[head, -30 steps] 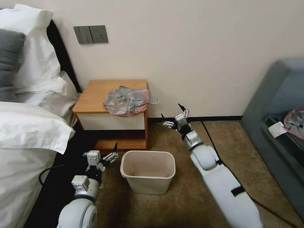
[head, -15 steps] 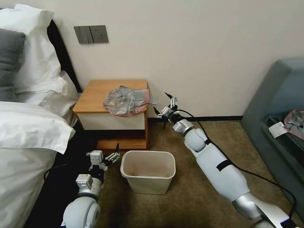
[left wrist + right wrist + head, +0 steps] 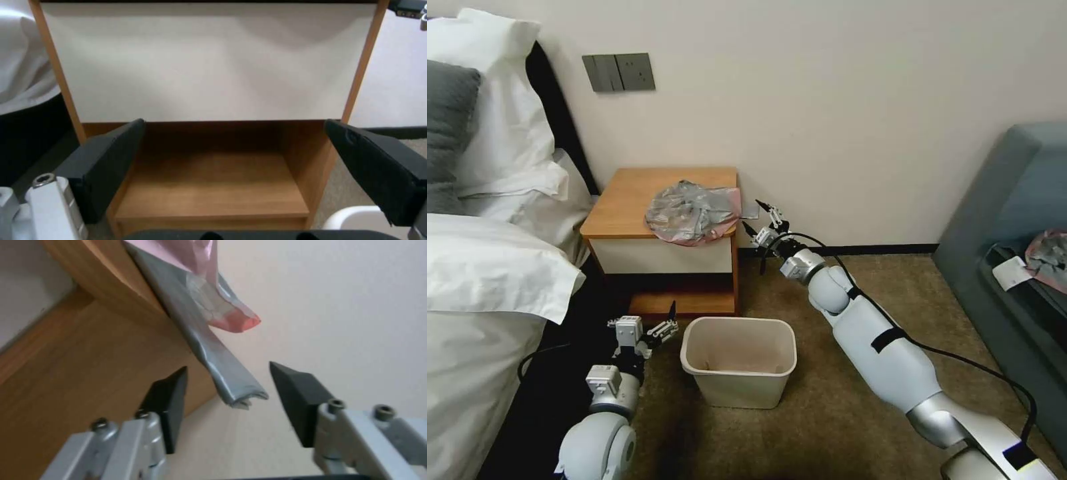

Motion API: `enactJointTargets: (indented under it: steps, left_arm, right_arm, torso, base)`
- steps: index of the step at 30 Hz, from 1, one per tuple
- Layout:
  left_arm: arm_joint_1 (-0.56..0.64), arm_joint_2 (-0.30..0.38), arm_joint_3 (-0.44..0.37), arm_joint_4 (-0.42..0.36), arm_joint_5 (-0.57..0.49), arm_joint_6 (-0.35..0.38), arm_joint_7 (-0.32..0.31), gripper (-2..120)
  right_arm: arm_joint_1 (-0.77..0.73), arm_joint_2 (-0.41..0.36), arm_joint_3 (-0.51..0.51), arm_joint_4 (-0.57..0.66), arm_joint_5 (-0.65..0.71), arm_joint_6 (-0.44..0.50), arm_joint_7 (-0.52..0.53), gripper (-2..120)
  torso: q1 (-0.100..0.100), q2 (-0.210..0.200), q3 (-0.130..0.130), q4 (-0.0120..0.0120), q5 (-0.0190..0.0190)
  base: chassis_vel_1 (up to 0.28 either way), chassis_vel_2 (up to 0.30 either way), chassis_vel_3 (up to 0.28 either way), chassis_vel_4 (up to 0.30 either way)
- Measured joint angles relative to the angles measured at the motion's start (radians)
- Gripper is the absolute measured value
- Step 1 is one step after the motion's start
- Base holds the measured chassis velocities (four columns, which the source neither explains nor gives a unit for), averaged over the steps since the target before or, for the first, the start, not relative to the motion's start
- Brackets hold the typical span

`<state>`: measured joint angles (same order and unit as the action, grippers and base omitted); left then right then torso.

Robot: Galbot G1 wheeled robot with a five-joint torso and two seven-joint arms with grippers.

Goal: Pick up the garbage bag from the table and place it over the trash can.

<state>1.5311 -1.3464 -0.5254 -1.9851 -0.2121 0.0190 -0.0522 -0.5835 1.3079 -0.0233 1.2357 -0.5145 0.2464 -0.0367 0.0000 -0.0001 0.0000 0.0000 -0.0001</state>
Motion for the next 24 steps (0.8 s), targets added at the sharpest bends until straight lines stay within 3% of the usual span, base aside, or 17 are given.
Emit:
enactJointTargets:
  steps: [14, 24]
  left_arm:
    - [0.001, -0.003, 0.003, -0.001, 0.005, -0.003, -0.001, 100]
    - [-0.002, -0.001, 0.001, 0.001, 0.004, -0.005, -0.001, 100]
  right_arm:
    - [0.009, 0.007, -0.008, -0.007, -0.009, -0.009, 0.0, 2]
    - [-0.022, -0.013, 0.014, 0.048, 0.006, -0.022, 0.006, 0]
  torso:
    - [0.0, 0.0, 0.0, 0.0001, 0.0]
    - [0.0, 0.0, 0.0, 0.0, 0.0]
  base:
    - [0.0, 0.0, 0.0, 0.0]
    - [0.0, 0.0, 0.0, 0.0]
